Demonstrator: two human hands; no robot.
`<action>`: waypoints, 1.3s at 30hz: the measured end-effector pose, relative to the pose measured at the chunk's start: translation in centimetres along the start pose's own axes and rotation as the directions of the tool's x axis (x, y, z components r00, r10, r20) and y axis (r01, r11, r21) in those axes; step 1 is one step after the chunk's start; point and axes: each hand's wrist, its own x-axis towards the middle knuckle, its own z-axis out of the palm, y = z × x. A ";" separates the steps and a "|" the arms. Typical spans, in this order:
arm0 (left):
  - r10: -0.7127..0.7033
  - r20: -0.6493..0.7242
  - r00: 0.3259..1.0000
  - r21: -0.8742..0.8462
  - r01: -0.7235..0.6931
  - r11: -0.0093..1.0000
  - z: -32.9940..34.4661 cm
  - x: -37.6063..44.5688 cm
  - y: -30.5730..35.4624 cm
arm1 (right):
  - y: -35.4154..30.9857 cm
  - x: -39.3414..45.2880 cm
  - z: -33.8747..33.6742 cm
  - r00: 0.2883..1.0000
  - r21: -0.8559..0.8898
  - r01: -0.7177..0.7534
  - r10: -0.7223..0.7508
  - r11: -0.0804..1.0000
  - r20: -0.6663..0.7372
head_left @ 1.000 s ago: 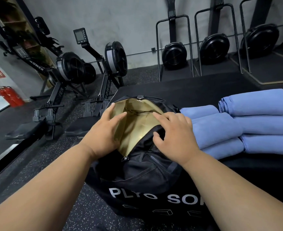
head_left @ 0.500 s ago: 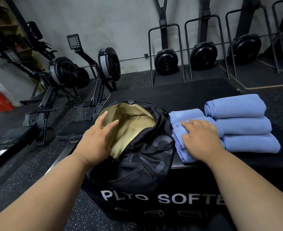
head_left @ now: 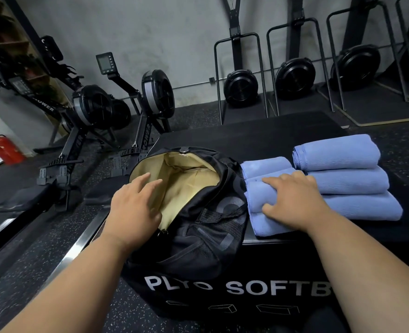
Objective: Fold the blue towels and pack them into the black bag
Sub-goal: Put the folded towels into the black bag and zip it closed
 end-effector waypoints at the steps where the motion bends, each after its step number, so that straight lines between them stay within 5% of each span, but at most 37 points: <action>1: 0.002 -0.003 1.000 0.002 -0.002 1.000 0.0 -0.2 0.2 | 0.2 0.0 0.2 0.999 0.013 -0.013 0.013 1.000 -0.049; 7: 0.021 -0.005 1.000 -0.024 -0.021 0.999 0.4 -0.8 2.4 | 0.8 0.3 0.7 0.968 0.148 -0.049 0.084 0.988 -0.238; 30: 0.048 0.125 0.991 -0.127 -0.032 0.991 2.0 -1.8 6.8 | 1.4 -0.7 -0.8 0.972 0.178 -0.036 -0.007 0.983 0.237; 39: 0.051 0.140 0.989 -0.182 -0.025 0.983 2.3 -2.5 8.5 | 1.7 -1.5 -1.2 0.991 0.447 -0.044 0.096 0.894 -0.094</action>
